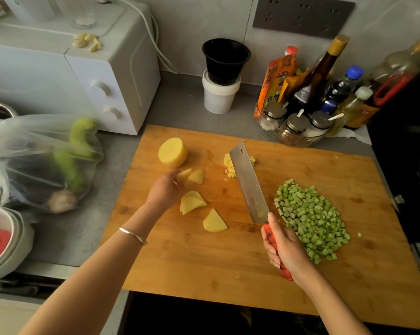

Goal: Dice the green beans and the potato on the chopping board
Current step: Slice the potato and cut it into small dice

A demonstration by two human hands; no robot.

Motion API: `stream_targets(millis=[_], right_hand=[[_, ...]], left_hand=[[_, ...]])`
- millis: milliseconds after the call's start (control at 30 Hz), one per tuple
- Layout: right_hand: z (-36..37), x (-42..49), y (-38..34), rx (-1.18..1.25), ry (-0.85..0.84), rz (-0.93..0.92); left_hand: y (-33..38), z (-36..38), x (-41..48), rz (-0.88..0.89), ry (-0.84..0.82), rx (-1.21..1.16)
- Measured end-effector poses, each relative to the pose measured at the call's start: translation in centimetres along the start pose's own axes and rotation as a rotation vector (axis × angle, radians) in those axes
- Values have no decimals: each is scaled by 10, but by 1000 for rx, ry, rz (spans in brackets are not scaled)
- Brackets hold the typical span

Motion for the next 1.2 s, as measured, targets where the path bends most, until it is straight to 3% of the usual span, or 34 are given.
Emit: stream_targets(millis=[67,133,233,300,400,500,633,733,800,933,1200], right_hand=[[-1,0,0,2,0,3],[-1,0,-1,3,0,0],[-1,2,-1,4,-2,-4],[2,3,-1,5,-9,-2],[5,3,-1,2,-14,-5],[7,3,1,-5,-14,2],[7,3,2,7,-12,10],[7,3,1,2,-10,15],[7,2,0,3,-7,15],[7,3,-2,7,-4,8],[8,3,3,6,-8,12]], left_hand=[[-2,-4,-10,67,-13,-168],[-1,-5,-21,124,-134,-259],[-1,2,-32,118,-408,-232],[-1,5,-34,120,-485,-149],[2,7,-30,129,-433,-67],[3,9,-25,107,-265,-21],[12,17,-30,5,-100,148],[22,29,-36,37,-58,353],[23,34,-34,115,-90,390],[15,34,-29,225,-282,221],[32,33,-31,137,-228,546]])
Point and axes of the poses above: each hand's wrist, its own x-axis towards the middle knuckle, its own z-axis out of the palm, y = z × x, the point moved 5 cm from there along x, towards the middle knuckle, and after that the axes turned 14 degrees about -y, right-handed, at the moved point
